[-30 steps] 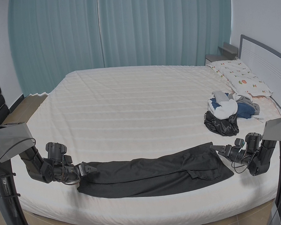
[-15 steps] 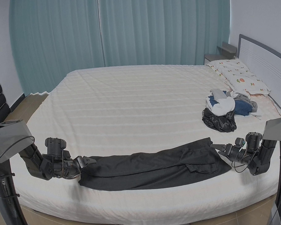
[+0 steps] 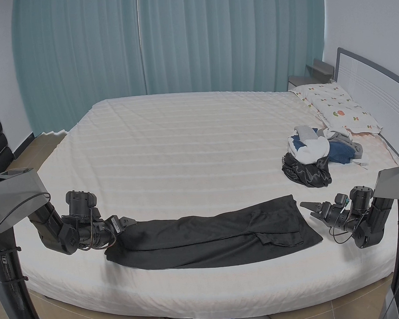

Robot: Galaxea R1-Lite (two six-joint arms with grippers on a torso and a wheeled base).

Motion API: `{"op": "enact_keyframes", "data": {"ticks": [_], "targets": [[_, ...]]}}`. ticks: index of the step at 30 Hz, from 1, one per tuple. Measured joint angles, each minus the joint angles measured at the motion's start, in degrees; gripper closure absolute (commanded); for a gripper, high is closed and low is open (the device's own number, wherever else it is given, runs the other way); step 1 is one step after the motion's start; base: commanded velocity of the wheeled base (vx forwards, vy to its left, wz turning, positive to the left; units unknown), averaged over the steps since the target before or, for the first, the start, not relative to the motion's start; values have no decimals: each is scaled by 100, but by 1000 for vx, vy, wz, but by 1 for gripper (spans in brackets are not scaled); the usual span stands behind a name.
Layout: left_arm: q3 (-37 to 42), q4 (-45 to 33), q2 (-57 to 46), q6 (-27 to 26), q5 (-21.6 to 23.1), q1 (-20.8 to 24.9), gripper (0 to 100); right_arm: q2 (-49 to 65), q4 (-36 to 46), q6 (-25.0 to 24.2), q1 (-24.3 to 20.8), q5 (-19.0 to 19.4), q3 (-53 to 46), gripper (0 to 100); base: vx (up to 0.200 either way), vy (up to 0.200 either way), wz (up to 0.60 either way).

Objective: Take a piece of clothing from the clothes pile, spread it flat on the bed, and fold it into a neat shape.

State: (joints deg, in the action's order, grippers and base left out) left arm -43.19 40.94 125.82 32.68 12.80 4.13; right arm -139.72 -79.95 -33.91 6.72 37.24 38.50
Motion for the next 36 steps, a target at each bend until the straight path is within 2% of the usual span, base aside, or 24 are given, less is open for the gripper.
{"op": "enact_keyframes", "data": {"ticks": [7,13,17,21,24,31,36], "targets": [[72,-190,-245,-94,-411,104,0,2,-110,-123,-2,0,-30,0,0,0,0],[77,-1245,-603,-859,-1157,118,0,2,-116,-126,-9,0,-38,0,0,0,0],[26,-1409,-802,-1017,-1553,121,0,2,-116,-126,-7,0,-44,0,0,0,0],[-90,-1284,-864,-956,-1482,124,0,2,-116,-126,-11,0,-46,0,0,0,0],[-156,-1062,-781,-894,-1225,123,0,2,-115,-126,-11,0,-44,0,0,0,0],[-262,-76,-88,-835,-851,11,0,2,-110,-123,-24,0,-44,0,0,0,0],[-311,111,351,-892,-525,-190,0,-9,-110,-123,-38,0,-44,0,0,0,0]]}}
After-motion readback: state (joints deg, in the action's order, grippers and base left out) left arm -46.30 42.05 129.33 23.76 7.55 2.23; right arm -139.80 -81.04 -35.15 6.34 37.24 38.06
